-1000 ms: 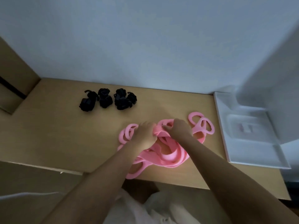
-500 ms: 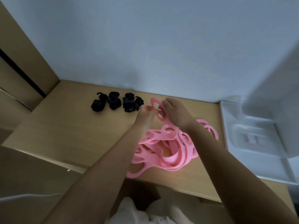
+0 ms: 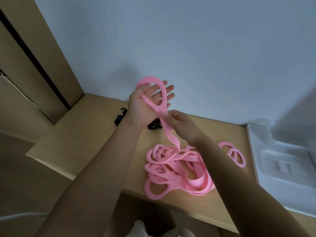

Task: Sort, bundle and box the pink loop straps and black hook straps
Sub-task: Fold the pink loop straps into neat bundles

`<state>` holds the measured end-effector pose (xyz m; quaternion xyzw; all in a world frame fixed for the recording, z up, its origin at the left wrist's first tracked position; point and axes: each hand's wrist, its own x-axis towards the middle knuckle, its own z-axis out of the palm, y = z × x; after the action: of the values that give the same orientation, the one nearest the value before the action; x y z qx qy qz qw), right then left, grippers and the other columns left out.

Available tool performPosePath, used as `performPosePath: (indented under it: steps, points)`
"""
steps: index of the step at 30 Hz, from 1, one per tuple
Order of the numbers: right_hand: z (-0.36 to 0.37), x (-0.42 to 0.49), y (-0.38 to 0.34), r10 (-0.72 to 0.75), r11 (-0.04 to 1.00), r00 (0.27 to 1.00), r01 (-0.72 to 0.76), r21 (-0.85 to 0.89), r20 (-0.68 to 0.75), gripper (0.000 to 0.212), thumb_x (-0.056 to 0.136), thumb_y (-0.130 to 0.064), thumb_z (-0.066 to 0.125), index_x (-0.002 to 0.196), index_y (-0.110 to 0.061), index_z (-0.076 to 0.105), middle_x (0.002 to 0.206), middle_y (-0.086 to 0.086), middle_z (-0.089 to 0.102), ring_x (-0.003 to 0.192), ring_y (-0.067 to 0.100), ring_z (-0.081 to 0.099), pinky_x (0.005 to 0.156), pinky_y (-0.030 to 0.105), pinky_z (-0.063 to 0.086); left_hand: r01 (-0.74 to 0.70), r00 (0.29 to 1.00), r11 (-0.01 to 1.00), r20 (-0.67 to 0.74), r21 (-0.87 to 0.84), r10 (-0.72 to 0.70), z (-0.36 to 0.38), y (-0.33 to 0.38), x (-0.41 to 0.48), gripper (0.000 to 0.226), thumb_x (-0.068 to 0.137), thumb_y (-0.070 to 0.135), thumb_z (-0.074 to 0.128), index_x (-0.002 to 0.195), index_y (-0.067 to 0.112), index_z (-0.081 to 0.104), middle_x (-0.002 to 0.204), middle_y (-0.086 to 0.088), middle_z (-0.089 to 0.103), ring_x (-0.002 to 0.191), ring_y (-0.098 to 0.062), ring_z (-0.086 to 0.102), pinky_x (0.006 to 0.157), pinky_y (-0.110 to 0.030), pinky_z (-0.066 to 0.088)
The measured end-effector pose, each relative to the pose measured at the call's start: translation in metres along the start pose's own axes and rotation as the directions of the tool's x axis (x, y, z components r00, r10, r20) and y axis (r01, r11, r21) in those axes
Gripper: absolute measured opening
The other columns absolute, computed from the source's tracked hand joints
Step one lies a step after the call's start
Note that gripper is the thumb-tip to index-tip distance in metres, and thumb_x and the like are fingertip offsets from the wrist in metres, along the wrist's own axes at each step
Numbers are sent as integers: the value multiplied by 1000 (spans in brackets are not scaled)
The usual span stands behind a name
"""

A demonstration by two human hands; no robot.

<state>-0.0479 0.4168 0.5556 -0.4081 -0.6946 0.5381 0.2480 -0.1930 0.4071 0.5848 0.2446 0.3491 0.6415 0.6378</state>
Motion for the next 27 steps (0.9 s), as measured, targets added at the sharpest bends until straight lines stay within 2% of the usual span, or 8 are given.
performPosePath:
  steps: [6,9,11,15,18,21,24,27]
  points:
    - [20,8,-2,6,992,1000,-3,130,-18,30,97,-24,48,81,-2,60,65,1,59,53,10,48,54,18,40,-99,970,961,-242,-257,35,-22,20,6,68,88,55,45,119,-6,51,112,-22,59,111,-35,56,99,-42,40]
    - [28,14,-12,23,986,1000,-20,167,-20,30,97,-20,49,72,-7,59,62,3,58,49,11,49,49,17,41,129,972,976,-171,-178,-160,-39,-10,-4,76,79,62,51,120,-2,49,127,-21,52,119,-34,50,100,-43,39]
    - [35,17,-9,87,996,996,-87,26,23,31,97,-24,49,78,-4,64,66,4,62,52,11,54,53,18,46,216,957,964,-161,-154,-240,-41,-31,-9,63,86,50,51,122,-2,51,120,-12,61,109,-28,58,96,-40,44]
    - [38,10,25,217,976,970,-213,-48,107,34,96,-33,49,99,-4,66,91,11,69,78,18,65,74,23,51,112,959,991,-253,-76,-128,-48,-26,1,20,99,23,41,98,14,59,81,0,69,77,-17,67,74,-34,46]
    - [33,5,60,269,957,961,-259,-127,66,24,96,-27,48,92,-9,64,92,8,68,82,20,63,78,27,52,25,951,992,-303,-127,-63,-61,-8,4,16,94,14,47,89,16,62,48,5,49,39,-9,48,52,-20,43]
    - [33,11,99,288,829,946,-323,-456,-148,25,94,-20,50,99,0,64,98,14,68,86,27,62,83,40,52,92,957,996,-277,-6,-90,-64,-6,-4,14,91,22,51,94,17,64,44,9,30,36,-5,26,40,-15,26]
    - [34,9,120,296,583,940,-319,-747,-171,32,91,-19,50,121,-9,54,116,11,61,103,27,56,83,34,48,191,955,970,-257,149,-149,-66,-22,-11,31,96,43,44,107,20,61,45,9,26,39,-6,22,42,-19,19]
    - [31,6,125,345,405,916,-340,-848,-203,30,92,-28,48,114,-9,52,113,10,56,101,27,52,82,37,46,226,957,869,-266,440,-115,-75,-44,-18,36,98,44,41,114,20,62,49,7,26,42,-8,23,45,-22,20]
